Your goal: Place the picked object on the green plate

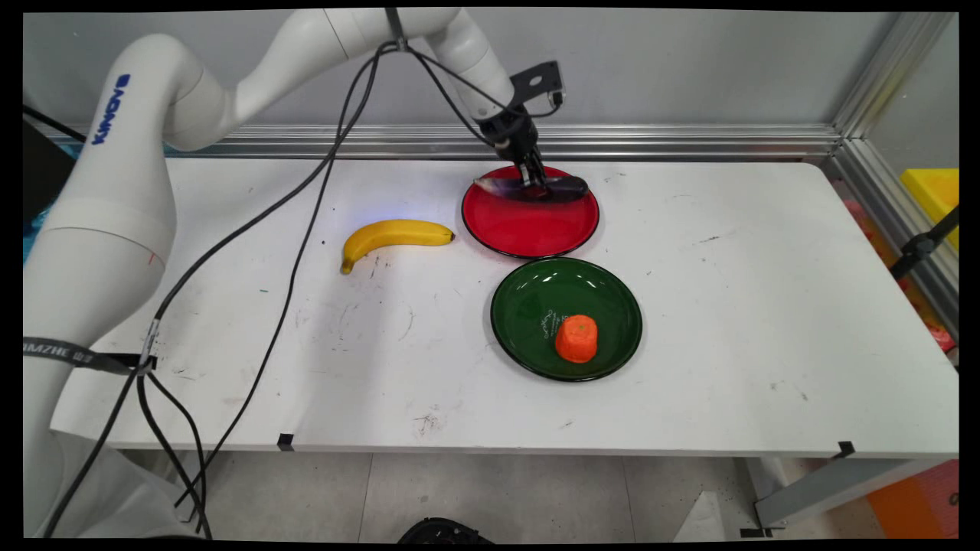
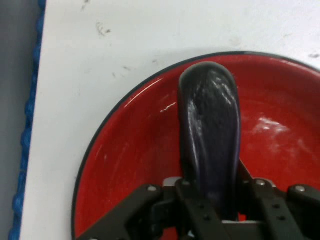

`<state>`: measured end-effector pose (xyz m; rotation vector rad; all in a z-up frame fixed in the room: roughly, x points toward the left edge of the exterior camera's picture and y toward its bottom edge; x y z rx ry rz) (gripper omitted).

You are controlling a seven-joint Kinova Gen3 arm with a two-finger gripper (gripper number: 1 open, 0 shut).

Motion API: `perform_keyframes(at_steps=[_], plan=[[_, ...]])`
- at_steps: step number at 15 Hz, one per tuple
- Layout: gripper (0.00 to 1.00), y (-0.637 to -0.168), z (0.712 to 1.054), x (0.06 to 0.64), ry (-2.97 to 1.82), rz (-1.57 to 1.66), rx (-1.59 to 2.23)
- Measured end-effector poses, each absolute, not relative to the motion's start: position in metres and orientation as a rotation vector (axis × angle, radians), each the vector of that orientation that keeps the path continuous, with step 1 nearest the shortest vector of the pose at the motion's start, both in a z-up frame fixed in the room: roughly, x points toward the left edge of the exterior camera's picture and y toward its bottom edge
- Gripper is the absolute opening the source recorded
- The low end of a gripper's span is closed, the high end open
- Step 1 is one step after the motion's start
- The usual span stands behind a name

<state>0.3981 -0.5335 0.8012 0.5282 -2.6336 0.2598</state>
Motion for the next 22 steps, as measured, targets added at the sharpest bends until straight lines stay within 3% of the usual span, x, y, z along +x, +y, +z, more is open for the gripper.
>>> perform_keyframes(at_steps=[10, 22], plan=[[0.00, -0.484, 0.866, 0.369, -2.605, 0.189, 0.547], [0.00, -0.398, 0.846, 0.321, -2.618, 0.170, 0.437]])
